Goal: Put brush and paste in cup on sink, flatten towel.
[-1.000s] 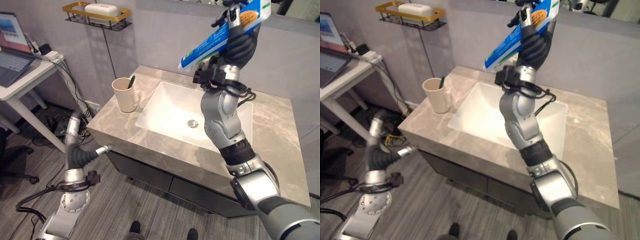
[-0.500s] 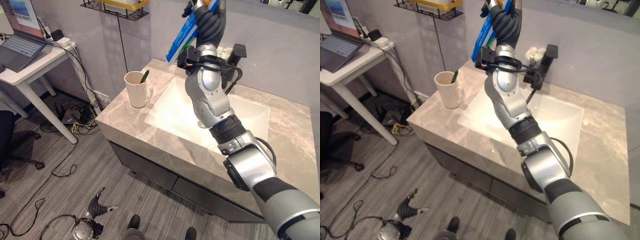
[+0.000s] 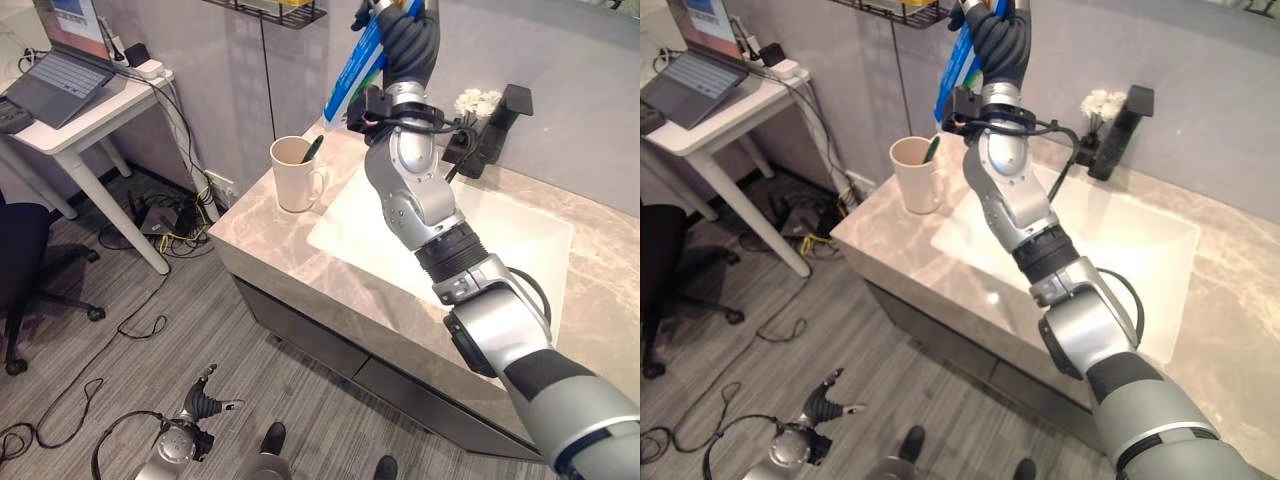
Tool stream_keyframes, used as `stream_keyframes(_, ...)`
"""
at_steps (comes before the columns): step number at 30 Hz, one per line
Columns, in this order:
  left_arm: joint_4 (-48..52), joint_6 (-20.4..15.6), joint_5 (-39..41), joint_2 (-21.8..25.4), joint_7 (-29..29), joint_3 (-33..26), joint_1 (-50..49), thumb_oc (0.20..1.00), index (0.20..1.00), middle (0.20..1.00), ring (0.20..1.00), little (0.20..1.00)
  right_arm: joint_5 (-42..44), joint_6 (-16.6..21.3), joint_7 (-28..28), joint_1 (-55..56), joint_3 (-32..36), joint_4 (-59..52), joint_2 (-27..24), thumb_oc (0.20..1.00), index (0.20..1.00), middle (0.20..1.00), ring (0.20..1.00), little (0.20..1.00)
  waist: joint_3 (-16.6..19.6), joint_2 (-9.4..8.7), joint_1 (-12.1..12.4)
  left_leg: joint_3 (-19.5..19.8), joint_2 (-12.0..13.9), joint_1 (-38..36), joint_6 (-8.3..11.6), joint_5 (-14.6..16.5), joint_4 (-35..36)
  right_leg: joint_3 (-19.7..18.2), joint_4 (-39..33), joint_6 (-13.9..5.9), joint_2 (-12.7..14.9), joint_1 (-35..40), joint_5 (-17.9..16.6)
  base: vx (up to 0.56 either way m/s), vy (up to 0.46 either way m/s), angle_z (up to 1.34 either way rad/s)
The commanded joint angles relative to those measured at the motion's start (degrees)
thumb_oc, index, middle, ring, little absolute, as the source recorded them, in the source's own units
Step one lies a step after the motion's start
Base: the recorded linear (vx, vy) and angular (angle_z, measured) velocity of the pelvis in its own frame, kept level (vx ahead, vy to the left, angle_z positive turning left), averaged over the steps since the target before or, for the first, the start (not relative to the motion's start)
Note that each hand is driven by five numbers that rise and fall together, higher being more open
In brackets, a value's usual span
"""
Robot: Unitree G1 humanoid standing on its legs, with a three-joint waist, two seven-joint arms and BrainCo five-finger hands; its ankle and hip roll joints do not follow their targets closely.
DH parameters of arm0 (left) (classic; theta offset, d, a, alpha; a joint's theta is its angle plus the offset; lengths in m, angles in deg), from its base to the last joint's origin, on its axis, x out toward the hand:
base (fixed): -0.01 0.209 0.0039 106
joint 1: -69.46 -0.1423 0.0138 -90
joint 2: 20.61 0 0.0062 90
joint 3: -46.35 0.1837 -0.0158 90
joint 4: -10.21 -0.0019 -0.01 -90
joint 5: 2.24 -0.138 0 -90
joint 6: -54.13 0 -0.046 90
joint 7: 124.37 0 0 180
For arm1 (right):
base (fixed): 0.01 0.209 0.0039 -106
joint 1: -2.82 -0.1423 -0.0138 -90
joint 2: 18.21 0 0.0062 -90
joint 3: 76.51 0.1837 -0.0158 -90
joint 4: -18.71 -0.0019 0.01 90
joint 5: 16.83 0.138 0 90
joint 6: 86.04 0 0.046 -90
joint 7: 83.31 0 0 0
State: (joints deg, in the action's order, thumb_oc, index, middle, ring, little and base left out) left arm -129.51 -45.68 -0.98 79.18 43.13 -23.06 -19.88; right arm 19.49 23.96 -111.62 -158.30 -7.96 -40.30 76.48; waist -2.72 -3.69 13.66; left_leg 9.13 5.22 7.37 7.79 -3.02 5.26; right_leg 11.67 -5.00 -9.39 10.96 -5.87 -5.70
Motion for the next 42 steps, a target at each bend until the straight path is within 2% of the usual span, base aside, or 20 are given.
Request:
stream_keyframes(1,-5.8,-1.7,-0.2,1.1,-3.2,1.9,2.6,1.0,1.0,1.0,1.0,1.0,-0.1,3.3,0.6,-7.3,2.0,1.3,-3.6,0.2,0.2,0.2,0.2,0.2,0.9,-3.54,0.6,0.7,-2.4,1.8,-1.76,-1.1,-0.3,-1.7,0.0,-3.43,7.2,3.4,-3.6,0.1,0.017,0.08)
stream_keyframes(6,-9.5,-1.3,-0.3,0.0,-4.2,1.5,3.8,1.0,1.0,1.0,1.0,1.0,-0.3,3.8,0.4,-7.4,1.9,0.9,-4.5,0.2,0.2,0.2,0.2,0.2,0.6,-3.48,0.4,1.5,-3.2,1.3,-2.38,-0.9,-0.3,-0.8,0.3,-3.47,7.5,4.6,-4.6,0.06,0.031,0.2)
stream_keyframes(15,-13.6,-1.4,-2.8,0.4,-4.1,3.2,6.3,1.0,1.0,1.0,1.0,1.0,-1.9,3.6,0.2,-8.7,1.2,1.2,-5.9,0.2,0.2,0.2,0.2,0.2,0.7,-4.6,-0.3,1.1,-6.0,2.0,-3.67,-0.1,-0.3,-0.8,0.0,-5.23,9.8,4.7,-9.2,0.04,0.063,0.09)
stream_keyframes(16,-12.8,-0.7,-2.3,-0.6,-6.8,4.4,8.3,1.0,1.0,1.0,1.0,1.0,-1.9,4.0,0.2,-8.4,0.6,1.2,-4.7,0.2,0.2,0.2,0.2,0.2,0.6,-4.88,-0.9,0.9,-6.2,2.2,-3.81,-0.1,-0.3,-1.2,0.0,-5.33,9.9,4.4,-10.1,0.03,0.053,0.02)
stream_keyframes(18,-8.1,-2.0,-1.8,-0.5,-5.6,6.3,8.3,1.0,1.0,1.0,1.0,1.0,-4.4,1.9,-2.6,-11.9,-0.2,5.9,-2.8,0.2,0.2,0.2,0.2,0.2,0.4,-4.87,-0.5,0.6,-7.0,3.4,-4.22,0.0,-0.3,-2.0,0.0,-5.47,10.5,3.3,-11.9,0.03,0.082,-0.05)
stream_keyframes(30,-5.7,-2.5,-3.3,0.2,-5.1,8.8,9.1,1.0,1.0,1.0,1.0,1.0,-6.1,0.9,-2.7,-13.5,-1.5,7.8,-5.9,0.2,0.2,0.2,0.2,0.2,-0.2,-4.11,0.4,2.1,-8.5,6.5,-4.4,-0.5,-0.3,-0.8,0.0,-5.61,11.3,2.2,-16.5,0.03,0.026,0.09)
stream_keyframes(42,-2.8,-2.4,-2.4,0.7,-4.8,8.3,8.9,1.0,1.0,1.0,1.0,1.0,-3.9,0.9,-0.3,-11.9,-2.5,6.4,-6.6,0.2,0.2,0.2,0.2,0.2,-0.4,-4.25,-0.2,2.5,-8.6,6.1,-4.42,-0.4,-0.3,-0.5,0.0,-5.61,11.2,2.8,-17.1,0.02,0.0,0.04)
